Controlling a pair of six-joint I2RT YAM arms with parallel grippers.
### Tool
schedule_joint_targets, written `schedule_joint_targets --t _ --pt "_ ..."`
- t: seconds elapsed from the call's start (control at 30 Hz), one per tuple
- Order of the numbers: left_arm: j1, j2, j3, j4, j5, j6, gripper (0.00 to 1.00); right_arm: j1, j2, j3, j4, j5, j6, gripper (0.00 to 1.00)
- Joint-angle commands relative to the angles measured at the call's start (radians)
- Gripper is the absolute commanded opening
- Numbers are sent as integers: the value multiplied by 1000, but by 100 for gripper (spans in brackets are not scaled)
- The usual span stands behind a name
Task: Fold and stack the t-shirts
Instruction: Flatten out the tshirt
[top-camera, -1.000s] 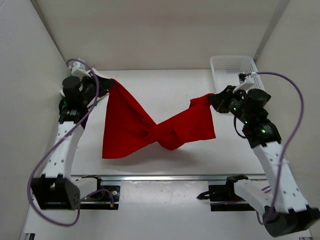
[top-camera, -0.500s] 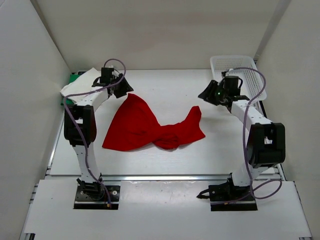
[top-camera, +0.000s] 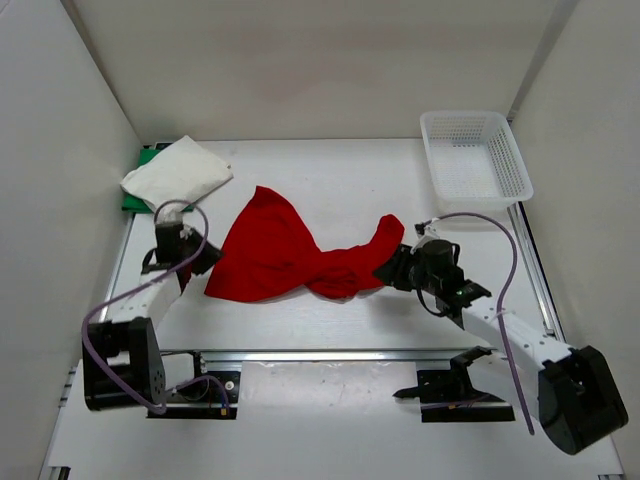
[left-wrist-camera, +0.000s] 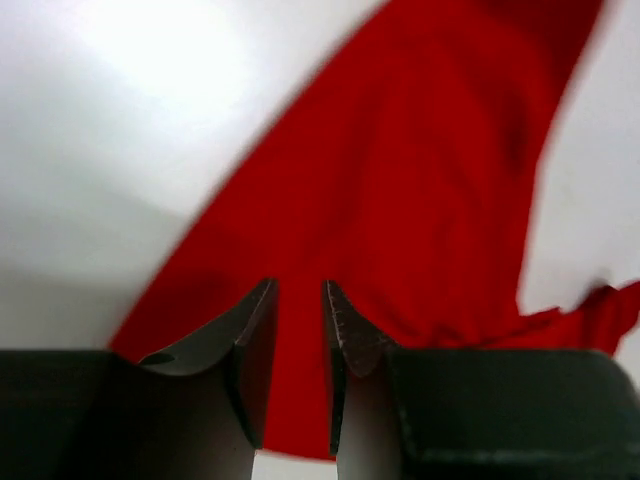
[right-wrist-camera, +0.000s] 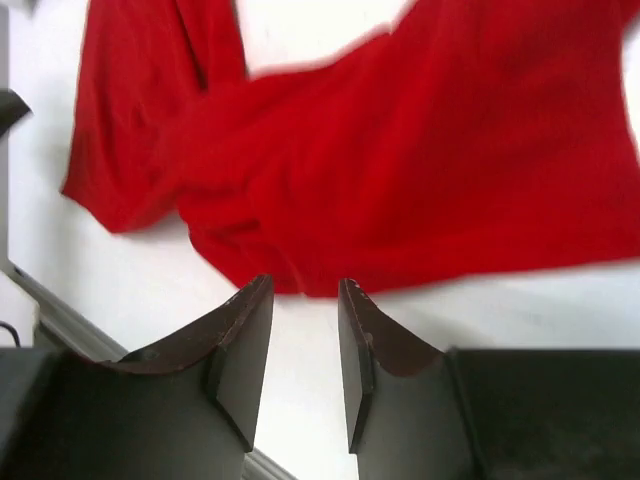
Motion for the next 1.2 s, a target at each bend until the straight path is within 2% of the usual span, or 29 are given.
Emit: schedule_joint_targets --t 0.0,0.13,0.27,0.37,0.5,0.77,0.87,1.17 --pt "108 -133 -161 -15 -15 -48 35 40 -127 -42 48 32 19 31" --pt "129 -259 -223 -131 -134 -14 36 100 -204 -73 11 43 -5 32" --pt "148 -362 -254 -186 -187 -31 40 105 -242 -108 14 20 -6 32" --pt "159 -367 -291 -191 -188 -45 42 105 -265 -116 17 4 -15 32" --pt "161 -339 -329 -170 -185 -74 38 102 -279 -120 17 -5 -24 32" --pt "132 -313 -376 -98 -193 -124 46 69 -305 -148 26 -34 -27 33" --pt "121 -295 -393 -61 -190 -149 41 72 -300 -148 31 -32 -26 33" --pt "110 -302 -393 -8 -191 -158 8 -13 -284 -176 17 -20 -24 34"
